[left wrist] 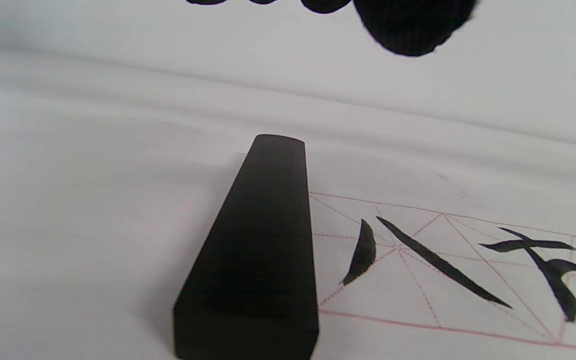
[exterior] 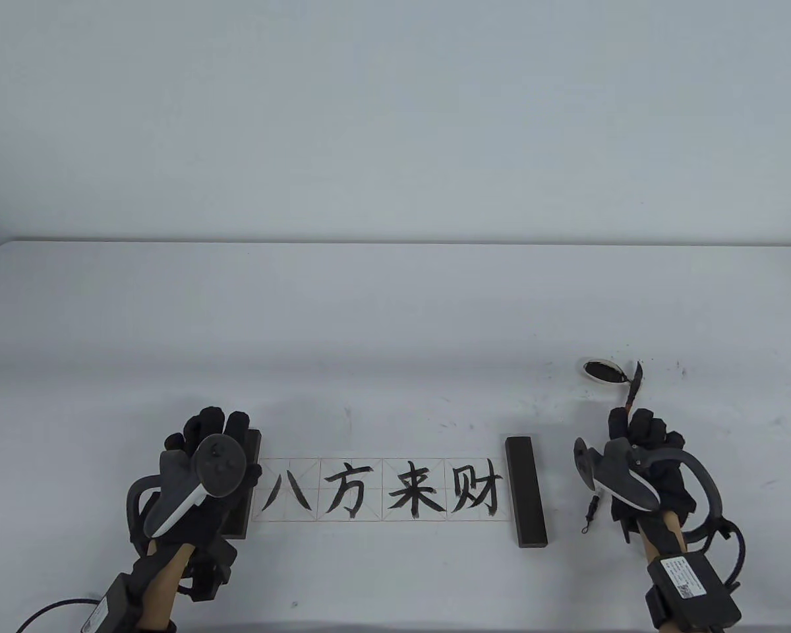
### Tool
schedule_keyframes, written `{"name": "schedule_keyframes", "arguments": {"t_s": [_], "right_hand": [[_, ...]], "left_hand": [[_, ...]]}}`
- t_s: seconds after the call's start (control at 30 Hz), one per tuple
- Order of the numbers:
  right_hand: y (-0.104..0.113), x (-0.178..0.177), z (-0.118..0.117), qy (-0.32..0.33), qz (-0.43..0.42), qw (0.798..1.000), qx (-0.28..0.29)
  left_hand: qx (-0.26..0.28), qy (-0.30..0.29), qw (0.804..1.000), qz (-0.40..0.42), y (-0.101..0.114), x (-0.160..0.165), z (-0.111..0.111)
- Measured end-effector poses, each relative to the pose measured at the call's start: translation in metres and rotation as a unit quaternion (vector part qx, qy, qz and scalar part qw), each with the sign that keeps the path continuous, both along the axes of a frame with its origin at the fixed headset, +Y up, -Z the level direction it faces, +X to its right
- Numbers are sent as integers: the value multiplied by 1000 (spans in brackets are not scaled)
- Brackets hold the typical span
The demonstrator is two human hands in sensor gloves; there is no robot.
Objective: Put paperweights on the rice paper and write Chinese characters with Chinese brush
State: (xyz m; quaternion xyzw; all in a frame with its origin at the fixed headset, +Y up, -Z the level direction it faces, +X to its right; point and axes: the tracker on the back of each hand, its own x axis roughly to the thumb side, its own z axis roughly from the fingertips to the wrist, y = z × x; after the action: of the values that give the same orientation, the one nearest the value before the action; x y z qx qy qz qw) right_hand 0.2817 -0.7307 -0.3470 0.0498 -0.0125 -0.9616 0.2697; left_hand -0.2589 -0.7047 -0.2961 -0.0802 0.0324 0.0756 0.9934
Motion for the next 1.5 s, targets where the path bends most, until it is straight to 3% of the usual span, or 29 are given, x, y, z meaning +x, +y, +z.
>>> {"name": "schedule_keyframes", "arguments": {"t_s": [0.23, 0.43, 0.67, 0.77, 1.5], "right_hand": [[49, -12, 23, 48, -103, 989, 93], [67, -35, 38, 90, -188, 970, 129], [50, -58, 44, 104, -295, 943, 110], [42, -62, 44, 98, -298, 947, 67], [36, -58, 47, 106, -262, 956, 79]], "left_hand": [[-2, -1, 1000, -4, -2, 2, 1], [-2, 0, 1000, -4, -2, 3, 0], [-8, -9, 1000, 12, -4, 4, 0], [-14, -12, 1000, 21, -5, 4, -1], [-13, 0, 1000, 21, -3, 2, -3]]}}
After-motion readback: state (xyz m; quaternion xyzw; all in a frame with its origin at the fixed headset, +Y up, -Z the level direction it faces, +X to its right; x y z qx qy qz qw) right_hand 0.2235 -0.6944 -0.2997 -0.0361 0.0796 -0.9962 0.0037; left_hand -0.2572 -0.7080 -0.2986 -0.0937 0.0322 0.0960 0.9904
